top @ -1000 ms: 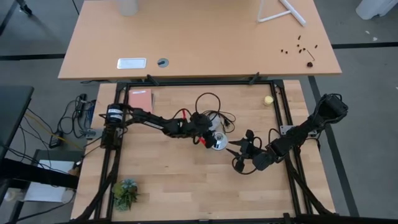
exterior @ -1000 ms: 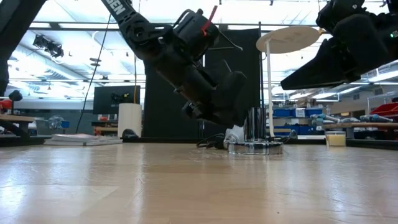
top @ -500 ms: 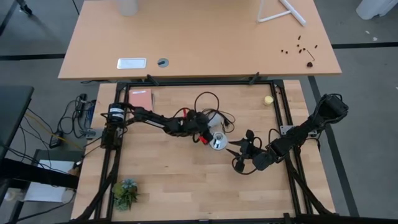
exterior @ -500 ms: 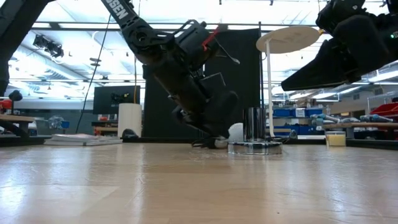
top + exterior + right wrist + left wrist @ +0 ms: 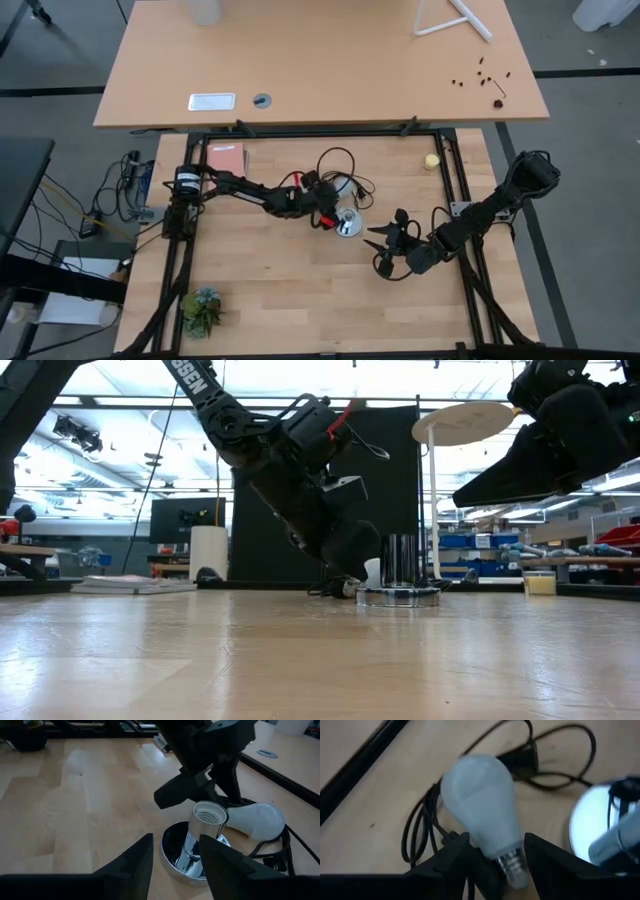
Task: Screw lightbulb
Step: Move the lightbulb to the middle left
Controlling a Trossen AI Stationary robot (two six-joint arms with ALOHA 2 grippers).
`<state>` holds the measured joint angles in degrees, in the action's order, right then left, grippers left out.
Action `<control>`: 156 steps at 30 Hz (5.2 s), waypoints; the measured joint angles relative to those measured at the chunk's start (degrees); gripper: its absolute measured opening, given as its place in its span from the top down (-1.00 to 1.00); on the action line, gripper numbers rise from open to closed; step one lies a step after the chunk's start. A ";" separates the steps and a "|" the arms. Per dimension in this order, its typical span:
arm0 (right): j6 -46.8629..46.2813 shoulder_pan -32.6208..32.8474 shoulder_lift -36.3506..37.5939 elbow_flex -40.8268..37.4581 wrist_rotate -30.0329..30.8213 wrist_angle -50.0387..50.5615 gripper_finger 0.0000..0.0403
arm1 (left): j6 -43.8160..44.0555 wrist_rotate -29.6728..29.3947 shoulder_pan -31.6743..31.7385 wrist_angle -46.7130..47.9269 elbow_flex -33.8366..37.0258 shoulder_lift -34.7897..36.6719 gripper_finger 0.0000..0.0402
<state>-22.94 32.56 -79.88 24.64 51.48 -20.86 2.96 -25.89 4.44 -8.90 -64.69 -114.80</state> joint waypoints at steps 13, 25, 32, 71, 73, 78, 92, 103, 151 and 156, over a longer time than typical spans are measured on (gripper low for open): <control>0.00 0.01 0.00 0.00 -0.09 -0.03 0.17 | 9.07 3.48 0.12 -5.85 0.00 0.00 0.04; 0.03 0.01 0.02 0.04 -0.17 -0.43 0.17 | 8.36 -0.27 1.19 -7.30 -0.39 -3.26 0.04; -0.03 0.02 0.04 0.04 -0.20 0.00 0.17 | 12.03 -3.30 1.77 -3.06 -0.56 -3.10 0.04; 0.07 0.00 0.02 0.02 -0.42 -0.35 0.17 | 6.19 -2.63 0.79 25.00 -13.09 -2.73 0.44; 0.07 0.00 0.02 0.02 -0.52 -0.50 0.17 | 5.56 -2.80 0.66 27.01 -14.58 -2.70 0.43; 0.05 0.01 0.02 0.02 -0.59 -0.48 0.17 | 4.92 -2.95 0.22 34.06 -18.63 -2.66 0.43; 0.04 0.15 0.02 0.02 -0.61 -0.48 0.17 | 7.06 -3.38 -3.19 59.45 -30.06 -2.37 0.42; 0.46 0.61 0.00 0.02 -0.63 -0.69 0.17 | 20.79 -6.72 -9.53 81.61 -30.97 -2.36 0.42; -0.66 0.96 0.00 -0.02 -2.10 -3.97 0.17 | 49.83 -9.67 -32.69 32.82 28.30 25.18 0.42; -2.37 1.09 0.00 -0.02 -2.11 -4.57 0.17 | 47.52 -11.12 -32.67 30.32 30.12 25.20 0.42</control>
<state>-25.31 33.65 -79.88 24.62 49.37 -25.43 50.48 -37.01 -28.23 21.42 -34.56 -89.60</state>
